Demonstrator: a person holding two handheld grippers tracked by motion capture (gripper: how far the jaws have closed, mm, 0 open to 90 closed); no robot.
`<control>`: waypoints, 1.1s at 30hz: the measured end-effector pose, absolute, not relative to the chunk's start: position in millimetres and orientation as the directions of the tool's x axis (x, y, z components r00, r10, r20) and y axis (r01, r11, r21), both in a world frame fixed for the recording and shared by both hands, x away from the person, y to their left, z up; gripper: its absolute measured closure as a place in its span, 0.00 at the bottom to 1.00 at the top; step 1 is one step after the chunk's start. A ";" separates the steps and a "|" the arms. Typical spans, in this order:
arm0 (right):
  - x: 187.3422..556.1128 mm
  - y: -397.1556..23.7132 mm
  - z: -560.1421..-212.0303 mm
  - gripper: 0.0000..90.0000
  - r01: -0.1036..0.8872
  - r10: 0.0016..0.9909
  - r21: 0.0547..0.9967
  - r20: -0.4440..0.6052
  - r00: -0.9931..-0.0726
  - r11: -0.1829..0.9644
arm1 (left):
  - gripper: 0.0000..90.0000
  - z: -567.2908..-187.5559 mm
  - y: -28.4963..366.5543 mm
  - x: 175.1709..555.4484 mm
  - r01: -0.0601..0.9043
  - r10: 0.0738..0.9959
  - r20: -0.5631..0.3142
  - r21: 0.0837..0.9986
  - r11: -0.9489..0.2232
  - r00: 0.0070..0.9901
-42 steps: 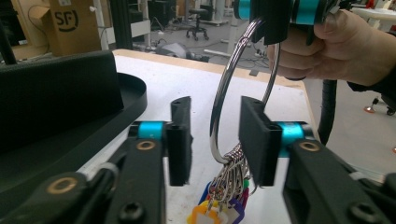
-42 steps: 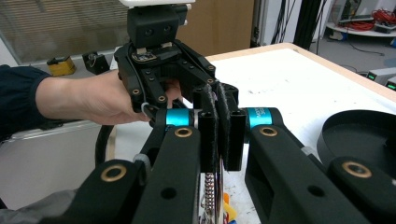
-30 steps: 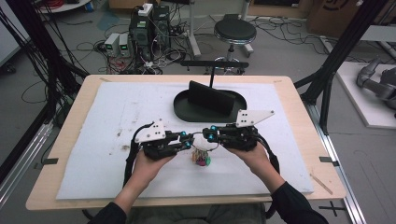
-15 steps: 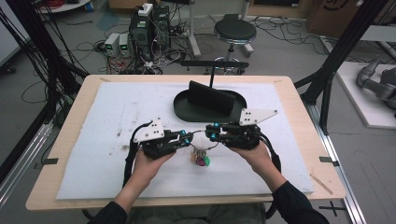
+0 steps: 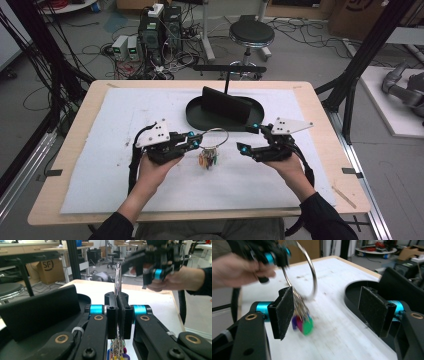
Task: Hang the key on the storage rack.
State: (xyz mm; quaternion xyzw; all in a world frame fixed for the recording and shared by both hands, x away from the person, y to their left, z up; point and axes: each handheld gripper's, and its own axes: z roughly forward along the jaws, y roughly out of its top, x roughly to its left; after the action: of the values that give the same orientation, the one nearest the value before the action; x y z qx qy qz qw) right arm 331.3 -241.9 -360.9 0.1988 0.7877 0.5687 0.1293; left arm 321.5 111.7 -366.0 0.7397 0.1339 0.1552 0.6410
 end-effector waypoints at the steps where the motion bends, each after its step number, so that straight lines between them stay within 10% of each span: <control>1: 331.9 -247.4 -364.3 0.32 0.169 0.470 0.946 0.020 -0.882 0.277 | 0.96 -363.8 113.0 322.1 -0.006 0.404 0.062 0.990 -0.140 0.913; 33: 338.0 -316.7 -408.0 0.24 0.319 0.686 0.918 0.076 -0.724 0.235 | 0.96 -321.5 128.2 376.2 -0.061 0.501 0.106 0.993 -0.106 0.859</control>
State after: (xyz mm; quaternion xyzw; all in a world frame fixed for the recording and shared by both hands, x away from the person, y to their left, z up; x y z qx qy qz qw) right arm 338.0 -316.7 -408.0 0.3279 0.7660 0.5246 0.1749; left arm 376.2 128.2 -321.5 0.7116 0.1546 0.2158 0.6505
